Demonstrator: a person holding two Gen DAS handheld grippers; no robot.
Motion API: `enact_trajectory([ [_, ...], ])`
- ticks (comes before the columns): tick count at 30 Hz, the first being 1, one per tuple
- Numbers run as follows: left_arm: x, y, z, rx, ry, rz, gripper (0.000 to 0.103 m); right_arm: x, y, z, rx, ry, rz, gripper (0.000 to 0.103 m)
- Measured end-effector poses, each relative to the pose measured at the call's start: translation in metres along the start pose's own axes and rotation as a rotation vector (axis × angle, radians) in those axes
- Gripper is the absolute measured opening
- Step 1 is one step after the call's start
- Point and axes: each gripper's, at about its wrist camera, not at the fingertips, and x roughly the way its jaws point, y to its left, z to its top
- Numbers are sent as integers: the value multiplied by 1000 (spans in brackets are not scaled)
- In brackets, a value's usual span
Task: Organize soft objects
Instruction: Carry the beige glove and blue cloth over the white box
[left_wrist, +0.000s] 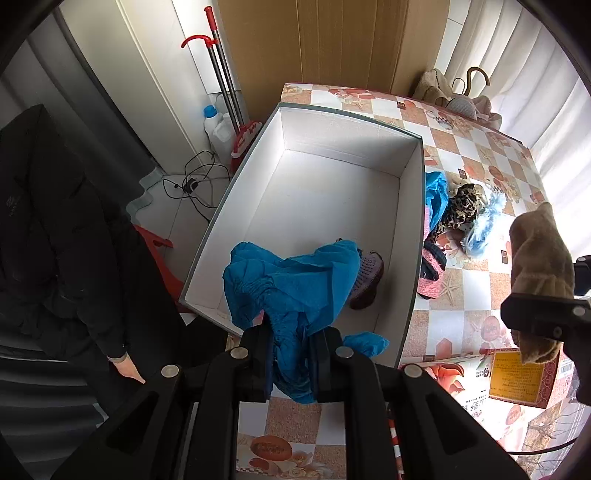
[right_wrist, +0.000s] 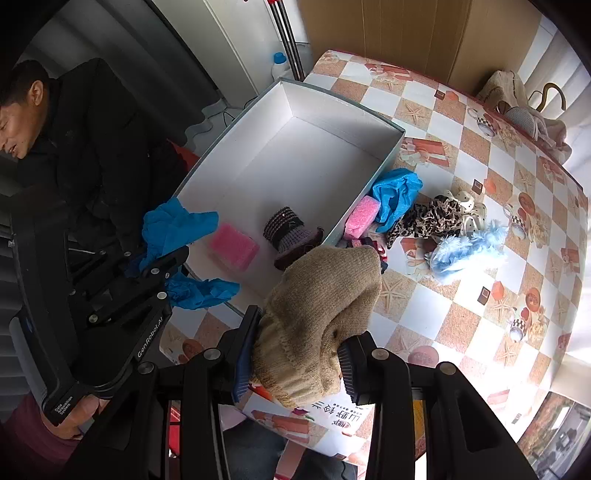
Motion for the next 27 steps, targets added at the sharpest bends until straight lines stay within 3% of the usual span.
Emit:
enact_trajectory([
  [27,39,17,17,-86,67,-26,16,26,21,67,-76,-6,-80,40],
])
